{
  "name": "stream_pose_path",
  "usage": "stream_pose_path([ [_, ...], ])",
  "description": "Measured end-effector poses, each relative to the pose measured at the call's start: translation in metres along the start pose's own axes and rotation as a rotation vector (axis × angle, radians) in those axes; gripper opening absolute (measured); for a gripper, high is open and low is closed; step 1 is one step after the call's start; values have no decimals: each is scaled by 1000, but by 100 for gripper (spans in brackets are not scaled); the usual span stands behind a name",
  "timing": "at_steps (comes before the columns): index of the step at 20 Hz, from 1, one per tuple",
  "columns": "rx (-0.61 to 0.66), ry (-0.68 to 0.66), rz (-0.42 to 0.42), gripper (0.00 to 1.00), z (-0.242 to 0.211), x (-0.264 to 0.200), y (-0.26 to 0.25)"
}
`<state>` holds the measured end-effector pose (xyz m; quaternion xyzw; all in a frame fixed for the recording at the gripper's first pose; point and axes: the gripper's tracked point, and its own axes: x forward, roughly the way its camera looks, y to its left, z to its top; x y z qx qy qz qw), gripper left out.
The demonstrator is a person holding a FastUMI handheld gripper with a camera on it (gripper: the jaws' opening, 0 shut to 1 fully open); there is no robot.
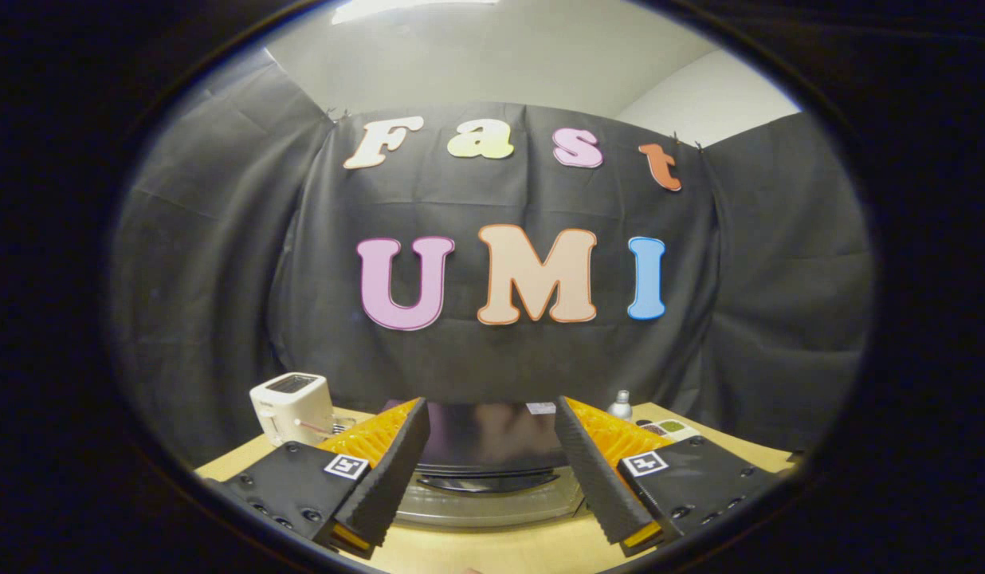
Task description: Open the toaster oven, put the food inside, and close the toaster oven door.
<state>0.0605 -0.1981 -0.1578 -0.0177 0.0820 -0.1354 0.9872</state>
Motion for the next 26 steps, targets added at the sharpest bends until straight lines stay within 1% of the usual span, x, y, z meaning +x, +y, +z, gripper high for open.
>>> stream_pose_path([
  [4, 68, -5, 33, 99, -14, 22, -2],
  [8, 106, 22, 20, 99, -43, 41, -15],
  [14, 159, 42, 9, 99, -76, 58, -13],
  [19, 162, 62, -14, 99, -93, 60, -9],
  [21, 148, 80, -35, 99, -101, 61, -10],
  [24, 117, 64, -55, 98, -102, 60, -11],
  [26, 132, 52, -75, 98, -102, 58, -11],
])
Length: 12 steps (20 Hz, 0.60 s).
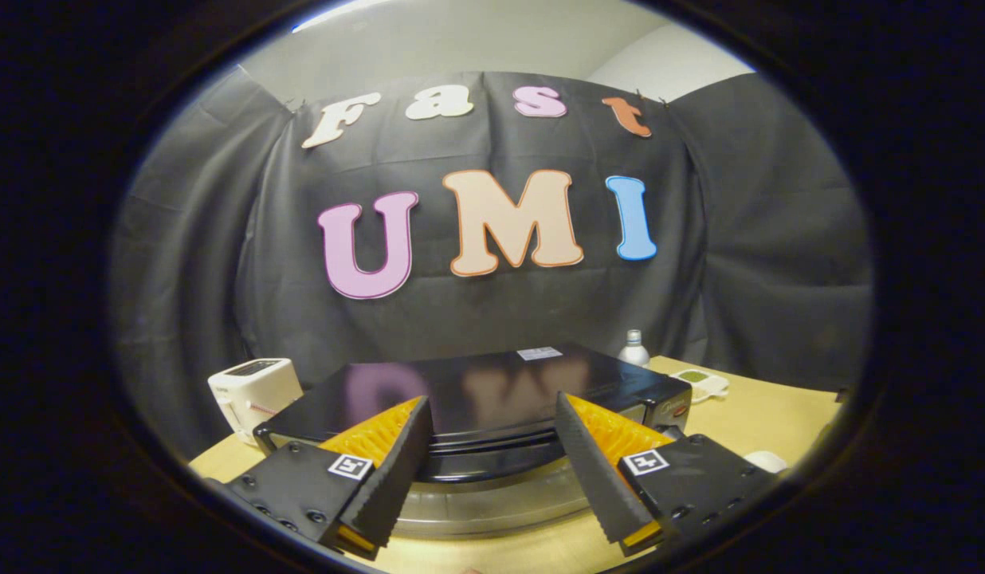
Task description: Open the toaster oven, put the food inside, and close the toaster oven door.
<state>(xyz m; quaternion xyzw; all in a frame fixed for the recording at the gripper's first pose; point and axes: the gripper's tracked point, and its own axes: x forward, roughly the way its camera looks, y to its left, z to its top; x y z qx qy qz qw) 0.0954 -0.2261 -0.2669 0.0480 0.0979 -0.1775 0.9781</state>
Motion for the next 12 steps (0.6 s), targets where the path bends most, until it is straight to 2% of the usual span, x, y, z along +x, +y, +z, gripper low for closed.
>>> stream_pose_path([
  [12, 1, -38, -49, 98, -5, -47, -13],
])
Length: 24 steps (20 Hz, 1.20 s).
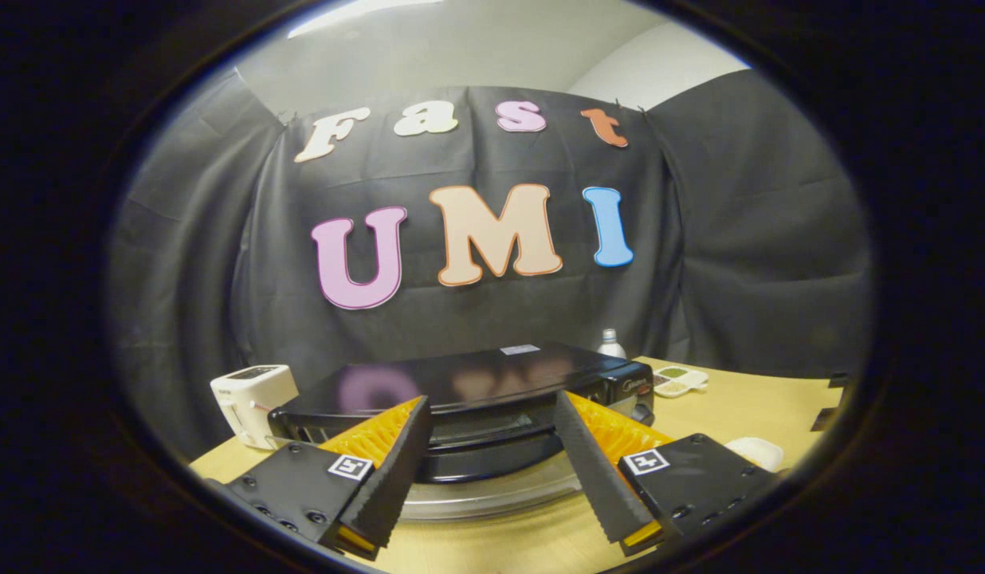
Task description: Open the toaster oven, put the food inside, and close the toaster oven door.
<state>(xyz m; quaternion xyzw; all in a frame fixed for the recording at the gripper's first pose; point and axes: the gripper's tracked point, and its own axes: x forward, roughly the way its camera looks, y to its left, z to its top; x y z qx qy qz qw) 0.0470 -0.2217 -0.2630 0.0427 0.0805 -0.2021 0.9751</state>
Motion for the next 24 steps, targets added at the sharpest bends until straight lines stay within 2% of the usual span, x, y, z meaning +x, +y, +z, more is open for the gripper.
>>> stream_pose_path([
  [9, -23, 118, -37, 100, -21, -50, -20],
  [13, 67, 173, -56, 100, -39, -67, -31],
  [24, 8, 248, -106, 99, -68, -94, -45],
])
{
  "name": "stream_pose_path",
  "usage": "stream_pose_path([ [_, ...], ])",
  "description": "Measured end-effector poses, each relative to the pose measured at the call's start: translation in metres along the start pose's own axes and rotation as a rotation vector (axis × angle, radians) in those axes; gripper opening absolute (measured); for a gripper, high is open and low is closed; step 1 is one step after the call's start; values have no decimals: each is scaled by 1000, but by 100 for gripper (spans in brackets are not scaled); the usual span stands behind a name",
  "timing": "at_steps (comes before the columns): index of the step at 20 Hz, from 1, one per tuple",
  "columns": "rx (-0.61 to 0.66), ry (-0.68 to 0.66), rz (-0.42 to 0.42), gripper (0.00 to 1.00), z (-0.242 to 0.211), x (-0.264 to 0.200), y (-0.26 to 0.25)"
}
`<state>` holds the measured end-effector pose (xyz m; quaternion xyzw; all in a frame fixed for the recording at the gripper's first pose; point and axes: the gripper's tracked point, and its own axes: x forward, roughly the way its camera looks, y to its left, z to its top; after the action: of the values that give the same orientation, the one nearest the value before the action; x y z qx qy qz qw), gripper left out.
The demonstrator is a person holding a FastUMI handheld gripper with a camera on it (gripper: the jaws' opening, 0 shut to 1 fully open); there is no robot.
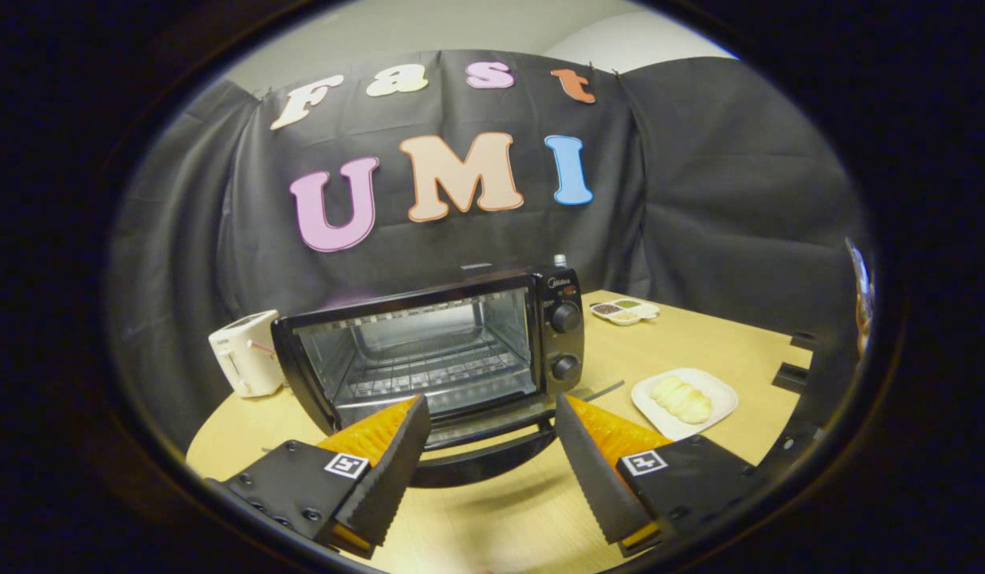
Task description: Open the toaster oven, put the food inside, and close the toaster oven door.
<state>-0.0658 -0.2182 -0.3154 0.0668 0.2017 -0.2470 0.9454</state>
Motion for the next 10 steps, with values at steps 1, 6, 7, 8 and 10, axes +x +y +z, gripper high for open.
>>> stream_pose_path([
  [1, -9, 9, -9, 99, -4, -2, -1],
  [6, -55, 43, -49, 98, -24, -7, -4],
  [7, -76, 55, -59, 97, -29, -7, -6],
  [8, -97, 67, -72, 96, -34, -7, -6],
  [10, -143, 95, -93, 96, -45, -6, -9],
])
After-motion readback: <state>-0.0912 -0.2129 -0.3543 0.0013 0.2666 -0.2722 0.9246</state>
